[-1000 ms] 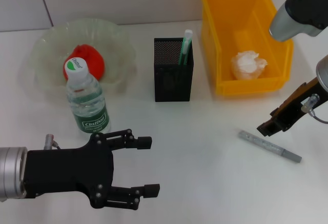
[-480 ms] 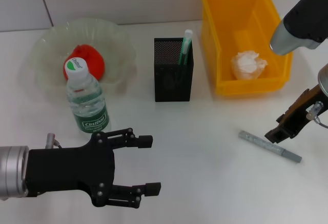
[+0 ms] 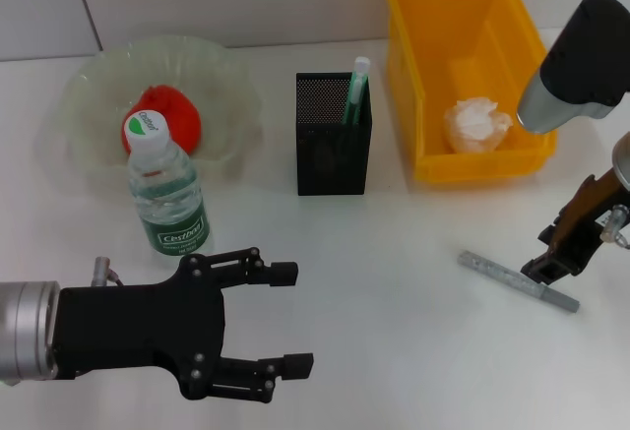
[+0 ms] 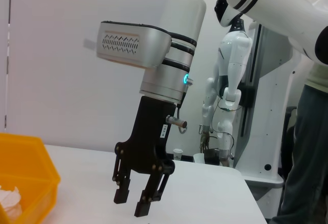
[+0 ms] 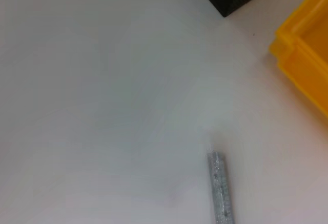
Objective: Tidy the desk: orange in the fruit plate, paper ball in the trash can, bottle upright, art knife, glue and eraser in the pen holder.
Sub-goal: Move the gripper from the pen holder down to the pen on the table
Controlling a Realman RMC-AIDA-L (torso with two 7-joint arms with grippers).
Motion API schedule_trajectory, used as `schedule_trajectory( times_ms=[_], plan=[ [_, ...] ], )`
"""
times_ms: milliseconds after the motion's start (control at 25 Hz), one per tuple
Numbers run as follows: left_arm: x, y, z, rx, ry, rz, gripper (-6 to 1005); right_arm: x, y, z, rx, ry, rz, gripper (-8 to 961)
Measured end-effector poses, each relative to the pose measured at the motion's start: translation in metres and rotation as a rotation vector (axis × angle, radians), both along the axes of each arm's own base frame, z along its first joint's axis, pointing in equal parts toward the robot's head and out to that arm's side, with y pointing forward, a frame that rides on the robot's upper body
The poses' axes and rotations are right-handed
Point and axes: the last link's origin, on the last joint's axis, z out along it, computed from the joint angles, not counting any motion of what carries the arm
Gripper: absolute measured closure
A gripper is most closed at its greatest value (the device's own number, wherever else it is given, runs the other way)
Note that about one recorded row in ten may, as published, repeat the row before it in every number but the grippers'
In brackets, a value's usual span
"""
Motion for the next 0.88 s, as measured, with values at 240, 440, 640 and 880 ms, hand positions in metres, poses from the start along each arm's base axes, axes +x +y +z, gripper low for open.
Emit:
schedule_trajectory(
  times_ms=[240, 440, 640, 880],
  plan=[
    [0.000, 0.000, 0.000, 0.001, 0.000, -0.002, 137, 0.003, 0.007, -0.008, -0.026, -0.002, 0.008, 495],
    [0.000, 0.000, 0.000, 0.002, 0.000, -0.002, 137, 0.004, 0.013, -0.014, -0.035, -0.001, 0.012, 497],
    [0.000, 0.000, 0.000, 0.002, 0.000, -0.001, 137, 0.004, 0.017, -0.018, -0.025, 0.005, 0.020, 499],
    [0.000, 0.000, 0.000, 0.003, 0.001, -0.001, 137, 0.004, 0.019, -0.023, -0.046, 0.007, 0.009, 500]
  ],
)
